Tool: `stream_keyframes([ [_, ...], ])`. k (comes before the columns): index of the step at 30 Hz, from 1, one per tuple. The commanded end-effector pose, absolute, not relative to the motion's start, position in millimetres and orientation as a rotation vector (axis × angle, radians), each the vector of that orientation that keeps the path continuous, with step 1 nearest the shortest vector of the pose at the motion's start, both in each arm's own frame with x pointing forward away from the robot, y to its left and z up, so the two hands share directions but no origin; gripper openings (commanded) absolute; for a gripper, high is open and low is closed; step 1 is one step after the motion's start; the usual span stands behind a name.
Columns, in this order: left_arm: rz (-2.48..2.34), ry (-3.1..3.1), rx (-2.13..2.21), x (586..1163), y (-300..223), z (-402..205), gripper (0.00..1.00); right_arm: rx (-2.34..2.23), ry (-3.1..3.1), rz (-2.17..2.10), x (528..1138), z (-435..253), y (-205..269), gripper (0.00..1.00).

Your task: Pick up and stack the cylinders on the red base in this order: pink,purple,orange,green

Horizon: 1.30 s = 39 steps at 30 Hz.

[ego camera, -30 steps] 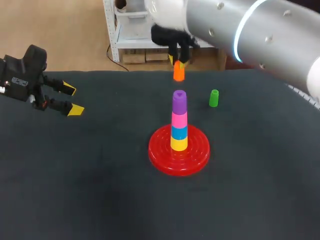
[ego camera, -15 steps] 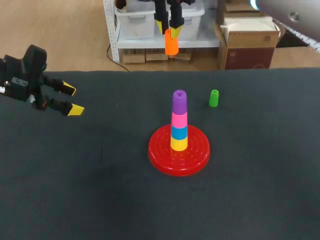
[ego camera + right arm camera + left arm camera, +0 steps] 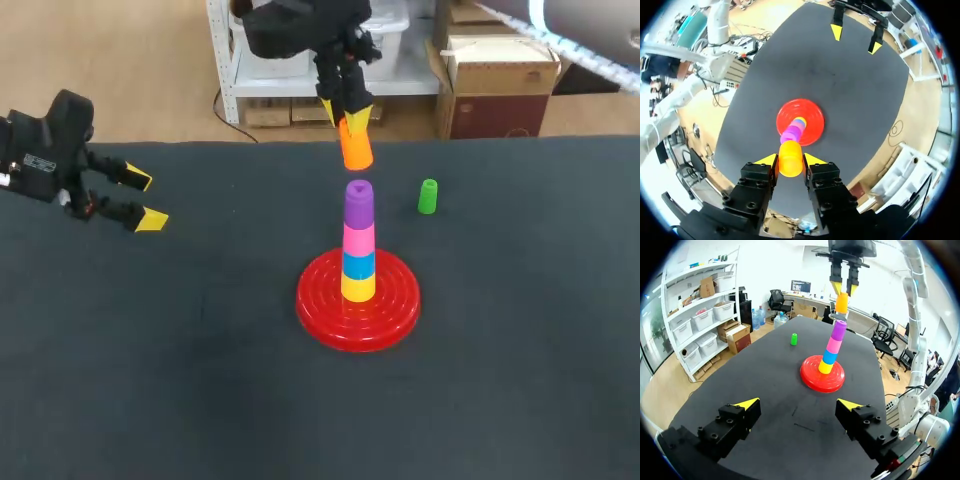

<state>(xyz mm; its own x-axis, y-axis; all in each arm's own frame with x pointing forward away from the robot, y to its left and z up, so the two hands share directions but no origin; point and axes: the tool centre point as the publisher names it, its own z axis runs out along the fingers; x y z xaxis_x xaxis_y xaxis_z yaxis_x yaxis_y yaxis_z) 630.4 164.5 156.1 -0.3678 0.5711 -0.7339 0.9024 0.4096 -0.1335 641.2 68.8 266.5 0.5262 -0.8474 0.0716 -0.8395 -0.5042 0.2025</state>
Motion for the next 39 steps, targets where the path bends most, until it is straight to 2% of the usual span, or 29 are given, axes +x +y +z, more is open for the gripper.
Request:
stream_keyframes([
  [1, -0.716, 2.063, 1.248, 630, 165, 155, 1.0, 2.97, -1.648, 0.377, 626, 265, 56, 0.0],
  [13, -0.716, 2.063, 1.248, 630, 165, 155, 1.0, 2.984, -1.632, 0.374, 633, 246, 73, 0.0],
  [39, -0.716, 2.063, 1.248, 630, 165, 155, 1.0, 2.871, -1.579, 0.083, 629, 249, 61, 0.0],
])
